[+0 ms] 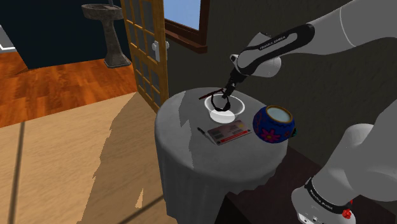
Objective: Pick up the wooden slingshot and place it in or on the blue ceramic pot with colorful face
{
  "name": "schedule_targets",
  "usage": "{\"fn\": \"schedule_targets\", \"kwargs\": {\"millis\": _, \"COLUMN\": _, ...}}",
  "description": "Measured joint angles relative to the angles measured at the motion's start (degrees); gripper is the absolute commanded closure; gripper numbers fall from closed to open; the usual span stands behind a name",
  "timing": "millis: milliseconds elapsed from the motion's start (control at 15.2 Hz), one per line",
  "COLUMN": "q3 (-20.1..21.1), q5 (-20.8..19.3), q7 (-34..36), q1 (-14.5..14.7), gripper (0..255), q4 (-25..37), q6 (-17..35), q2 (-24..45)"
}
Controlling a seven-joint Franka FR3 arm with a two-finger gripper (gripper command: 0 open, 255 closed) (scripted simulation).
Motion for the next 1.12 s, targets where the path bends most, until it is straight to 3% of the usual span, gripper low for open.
{"fn": "schedule_targets", "kwargs": {"millis": 462, "q3": 0.08, "q5": 1.01, "q7": -0.63, "q1": 0.19, "gripper": 0, "q4": 0.15, "q6": 0.77, "q2": 1.00}}
{"fn": "schedule_targets", "kwargs": {"millis": 528, "q3": 0.08, "q5": 1.01, "q7": -0.63, "q1": 0.19, "gripper": 255, "q4": 0.15, "q6": 0.77, "q2": 1.00}}
{"fn": "schedule_targets", "kwargs": {"millis": 1122, "q3": 0.04, "q5": 0.83, "q7": -0.55, "q1": 0.14, "gripper": 255, "q4": 0.27, "q6": 0.69, "q2": 0.75}}
